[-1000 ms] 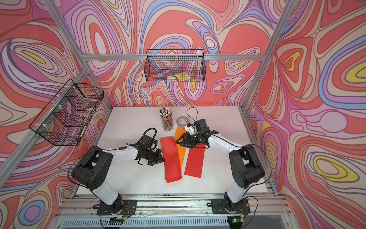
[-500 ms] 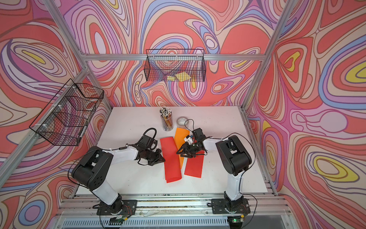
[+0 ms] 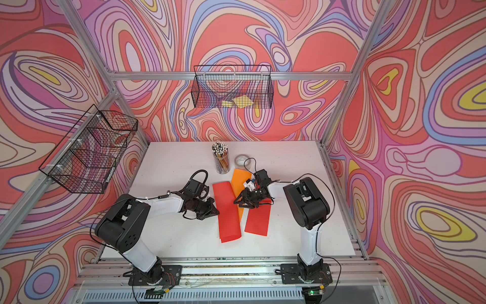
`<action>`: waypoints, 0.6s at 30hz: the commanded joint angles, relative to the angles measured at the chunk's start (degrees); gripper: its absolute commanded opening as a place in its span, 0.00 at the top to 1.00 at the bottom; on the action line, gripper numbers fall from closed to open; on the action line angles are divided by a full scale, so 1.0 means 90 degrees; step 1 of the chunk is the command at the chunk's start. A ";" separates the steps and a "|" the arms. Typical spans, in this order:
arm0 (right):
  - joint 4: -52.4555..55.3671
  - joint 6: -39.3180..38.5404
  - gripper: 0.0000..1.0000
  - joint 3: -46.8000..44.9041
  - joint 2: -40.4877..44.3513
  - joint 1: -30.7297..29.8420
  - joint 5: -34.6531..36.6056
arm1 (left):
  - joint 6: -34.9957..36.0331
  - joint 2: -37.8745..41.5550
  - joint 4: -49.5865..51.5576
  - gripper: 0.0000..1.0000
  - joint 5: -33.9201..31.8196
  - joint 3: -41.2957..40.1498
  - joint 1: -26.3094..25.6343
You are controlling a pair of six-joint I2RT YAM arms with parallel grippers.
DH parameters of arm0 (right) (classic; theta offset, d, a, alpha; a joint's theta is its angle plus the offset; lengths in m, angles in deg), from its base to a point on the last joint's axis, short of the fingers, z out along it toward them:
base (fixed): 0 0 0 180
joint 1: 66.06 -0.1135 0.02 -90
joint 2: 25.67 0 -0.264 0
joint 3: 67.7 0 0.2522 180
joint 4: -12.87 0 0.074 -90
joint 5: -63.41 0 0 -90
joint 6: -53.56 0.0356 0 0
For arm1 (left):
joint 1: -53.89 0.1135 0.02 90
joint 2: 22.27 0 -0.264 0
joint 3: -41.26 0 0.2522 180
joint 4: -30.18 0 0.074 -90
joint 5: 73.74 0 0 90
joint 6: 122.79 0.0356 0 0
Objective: Fold the rectangular paper in half along the long edge
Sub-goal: Fold the paper.
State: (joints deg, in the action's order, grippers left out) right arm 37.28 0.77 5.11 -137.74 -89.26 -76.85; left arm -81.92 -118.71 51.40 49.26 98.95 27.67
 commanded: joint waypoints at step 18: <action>-0.0485 0.0207 0.67 0.0062 -0.0280 -0.0206 -0.0095 | 0.0048 -0.0036 0.0225 1.00 -0.0212 -0.0232 -0.0017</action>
State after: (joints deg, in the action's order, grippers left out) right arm 34.55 2.25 5.37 -139.05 -90.90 -77.31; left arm -81.92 -118.67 50.88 49.41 98.64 27.67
